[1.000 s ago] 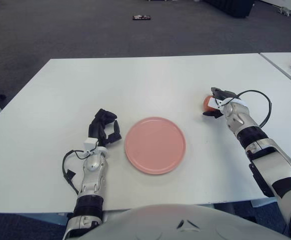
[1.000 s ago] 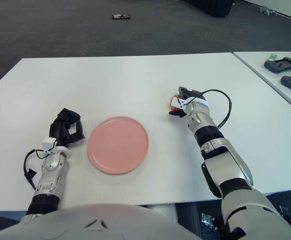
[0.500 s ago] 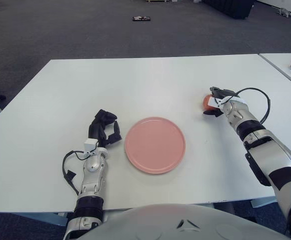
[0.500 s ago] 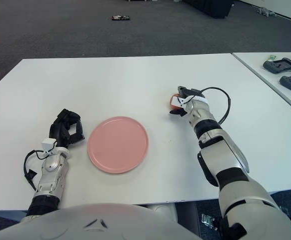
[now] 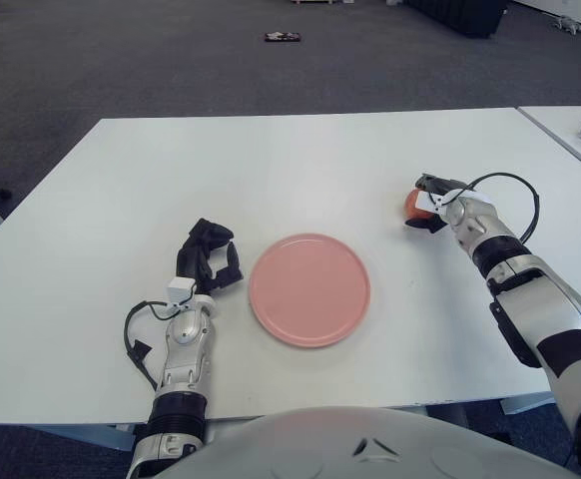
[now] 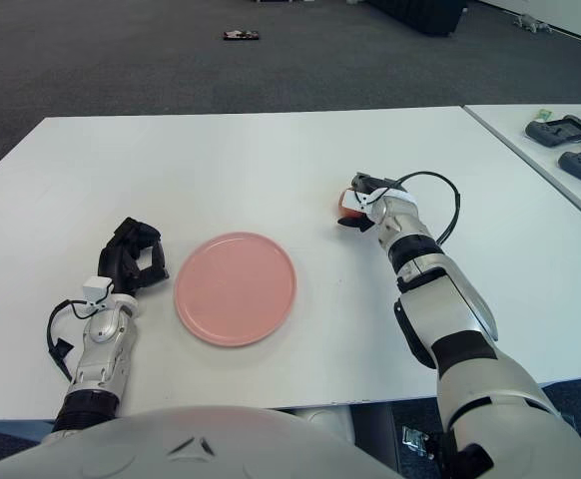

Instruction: Put the apple into the plate.

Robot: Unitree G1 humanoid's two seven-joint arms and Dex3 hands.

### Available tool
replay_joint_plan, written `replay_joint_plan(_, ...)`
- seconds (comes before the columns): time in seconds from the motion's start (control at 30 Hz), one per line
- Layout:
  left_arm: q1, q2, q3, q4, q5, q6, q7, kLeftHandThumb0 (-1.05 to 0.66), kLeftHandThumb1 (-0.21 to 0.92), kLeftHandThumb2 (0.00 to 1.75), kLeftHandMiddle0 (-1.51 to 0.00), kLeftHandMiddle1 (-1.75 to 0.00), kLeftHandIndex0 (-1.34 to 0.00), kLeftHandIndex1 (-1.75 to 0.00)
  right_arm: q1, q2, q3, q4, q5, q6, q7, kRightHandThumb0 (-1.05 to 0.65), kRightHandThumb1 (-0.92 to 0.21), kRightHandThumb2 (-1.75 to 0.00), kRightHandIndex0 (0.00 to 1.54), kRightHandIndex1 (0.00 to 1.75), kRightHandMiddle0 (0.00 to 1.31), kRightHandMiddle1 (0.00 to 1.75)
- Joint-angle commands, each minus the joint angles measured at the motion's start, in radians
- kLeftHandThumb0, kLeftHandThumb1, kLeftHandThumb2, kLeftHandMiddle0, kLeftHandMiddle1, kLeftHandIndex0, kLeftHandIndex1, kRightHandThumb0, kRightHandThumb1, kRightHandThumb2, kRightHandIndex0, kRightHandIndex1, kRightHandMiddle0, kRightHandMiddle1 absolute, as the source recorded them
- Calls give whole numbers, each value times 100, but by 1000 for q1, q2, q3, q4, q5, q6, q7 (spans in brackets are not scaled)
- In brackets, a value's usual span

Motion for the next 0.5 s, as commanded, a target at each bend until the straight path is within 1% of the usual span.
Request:
replay_joint_plan(0.0, 20, -3, 2, 30, -2, 32, 1, -51, 25, 141, -129, -175, -67, -175, 47, 25, 18, 37, 8, -20, 16, -75, -40, -105, 0, 128, 0, 135)
replay_joint_plan(0.03, 20, -2, 2, 30, -1, 34, 2, -51, 25, 141, -129, -175, -67, -175, 45, 27, 17, 38, 10, -21, 18, -74, -39, -106, 0, 130, 0, 138)
replay_joint_plan(0.07, 20, -2, 2, 30, -1, 36, 2, -51, 25, 141, -129, -175, -67, -175, 45, 27, 14, 37, 12, -22, 21, -72, -37, -110, 3, 137, 0, 151)
replay_joint_plan(0.13, 20, -2, 2, 29, -1, 39, 3, -51, 25, 141, -129, -175, -67, -175, 43, 28, 10, 36, 17, -23, 27, -69, -35, -114, 9, 144, 5, 165)
replay_joint_plan(0.2, 20, -3, 2, 28, -1, 43, 4, -51, 25, 141, -128, -175, -67, -175, 43, 29, 3, 34, 25, -18, 31, -67, -34, -115, 13, 148, 10, 170)
replay_joint_plan(0.23, 20, -3, 3, 27, 0, 45, 5, -50, 26, 140, -127, -175, -66, -175, 42, 29, -1, 32, 29, -14, 34, -63, -36, -116, 15, 149, 19, 171)
replay_joint_plan(0.27, 20, -3, 3, 27, 0, 46, 7, -50, 26, 139, -126, -175, -66, -175, 43, 30, -8, 27, 37, -6, 34, -56, -38, -116, 18, 151, 30, 172)
replay_joint_plan(0.3, 20, -3, 3, 27, 1, 47, 8, -50, 27, 139, -126, -175, -65, -175, 44, 31, -11, 24, 42, -1, 34, -52, -39, -117, 21, 152, 38, 173)
replay_joint_plan(0.4, 20, -4, 3, 25, 4, 47, 12, -50, 27, 138, -126, -175, -65, -175, 44, 39, -25, 23, 61, 24, 25, -48, -39, -121, 28, 154, 50, 174)
replay_joint_plan(0.47, 21, -5, 3, 25, 5, 48, 13, -50, 27, 138, -126, -175, -65, -175, 44, 41, -28, 19, 65, 33, 23, -48, -37, -124, 32, 156, 53, 174)
